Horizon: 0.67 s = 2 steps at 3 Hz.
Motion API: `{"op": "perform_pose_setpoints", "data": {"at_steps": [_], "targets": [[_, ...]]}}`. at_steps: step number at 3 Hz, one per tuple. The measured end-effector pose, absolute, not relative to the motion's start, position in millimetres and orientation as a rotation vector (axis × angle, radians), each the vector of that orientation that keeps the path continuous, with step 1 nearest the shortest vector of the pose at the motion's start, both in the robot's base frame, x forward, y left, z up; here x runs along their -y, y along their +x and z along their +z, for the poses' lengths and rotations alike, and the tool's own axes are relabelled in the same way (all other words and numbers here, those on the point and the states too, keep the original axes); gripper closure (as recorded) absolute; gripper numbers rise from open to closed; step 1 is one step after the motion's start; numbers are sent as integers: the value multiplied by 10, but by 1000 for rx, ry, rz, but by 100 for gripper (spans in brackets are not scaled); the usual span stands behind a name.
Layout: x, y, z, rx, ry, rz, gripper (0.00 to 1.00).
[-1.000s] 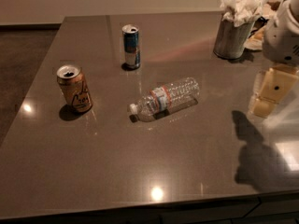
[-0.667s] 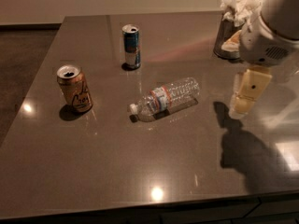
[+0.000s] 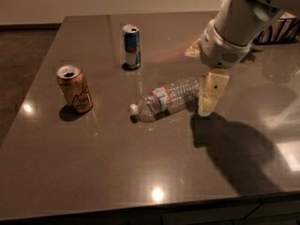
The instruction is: Pick water bottle
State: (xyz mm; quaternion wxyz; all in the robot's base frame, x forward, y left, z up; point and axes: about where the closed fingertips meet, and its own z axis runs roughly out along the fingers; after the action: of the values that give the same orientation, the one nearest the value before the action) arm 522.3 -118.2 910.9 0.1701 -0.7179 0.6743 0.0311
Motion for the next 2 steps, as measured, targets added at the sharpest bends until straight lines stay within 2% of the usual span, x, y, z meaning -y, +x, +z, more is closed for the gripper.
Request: {"op": "perform_pose_setpoints", "data": {"at_steps": [2], "targets": [[716,5290,8772,-1801,-2199,175,0]]}}
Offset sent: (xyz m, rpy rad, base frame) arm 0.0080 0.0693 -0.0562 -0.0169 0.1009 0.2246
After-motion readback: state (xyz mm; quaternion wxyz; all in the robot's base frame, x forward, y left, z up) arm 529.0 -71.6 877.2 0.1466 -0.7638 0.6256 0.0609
